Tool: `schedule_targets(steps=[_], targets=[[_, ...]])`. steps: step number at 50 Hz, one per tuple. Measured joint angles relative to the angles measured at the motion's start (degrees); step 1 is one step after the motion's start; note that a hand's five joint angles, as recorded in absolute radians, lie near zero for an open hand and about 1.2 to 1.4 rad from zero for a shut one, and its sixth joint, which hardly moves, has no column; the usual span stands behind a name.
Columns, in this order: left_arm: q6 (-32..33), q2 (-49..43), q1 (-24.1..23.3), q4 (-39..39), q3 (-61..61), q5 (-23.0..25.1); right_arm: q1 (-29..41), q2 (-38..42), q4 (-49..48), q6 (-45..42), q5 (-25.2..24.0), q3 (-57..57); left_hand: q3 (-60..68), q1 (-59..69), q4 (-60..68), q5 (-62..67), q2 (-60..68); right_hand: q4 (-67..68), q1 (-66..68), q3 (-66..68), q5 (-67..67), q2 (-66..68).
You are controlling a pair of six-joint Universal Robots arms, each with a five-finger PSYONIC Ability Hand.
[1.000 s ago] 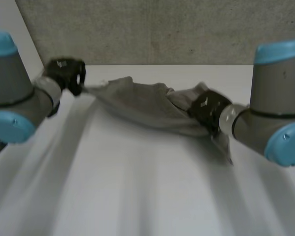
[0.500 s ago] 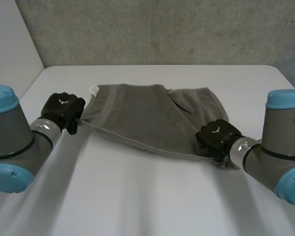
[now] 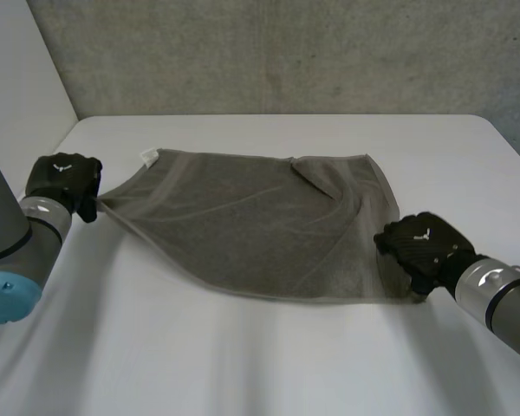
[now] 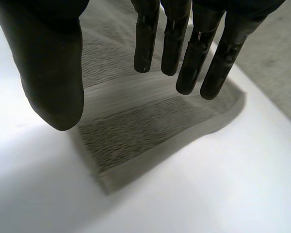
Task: Fold the towel.
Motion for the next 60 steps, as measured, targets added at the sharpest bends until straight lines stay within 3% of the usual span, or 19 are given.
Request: schedule_targets(steps=[10,22,36,60], targets=[[0.1,-0.1,-0.8,0.2,-0.5,0.1,-1.5,4.5,-0.5,-0.3,-4.4,0.8,0.0,0.0,0.0,0.0,0.0,0.0,0.1,0.0,0.1,0.0],[0.1,-0.3,-0.2,0.4,-0.5,0.1,-1.5,8.2,-5.0,-0.7,-3.9,0.8,0.0,0.0,0.0,0.0,0.0,1.2,1.1,1.1,0.9,1.1],[0.1,-0.5,-0.3,0.6,-0.5,0.1,-1.4,10.7,-8.4,-0.6,-3.5,0.2,0.0,0.0,0.0,0.0,0.0,12.8,12.4,12.8,12.0,13.1],[0.1,-0.6,-0.4,0.6,-0.6,0.2,-1.3,13.3,-9.7,-0.7,-3.3,-1.8,0.0,0.0,0.0,0.0,0.0,15.3,14.6,15.3,12.9,15.8]])
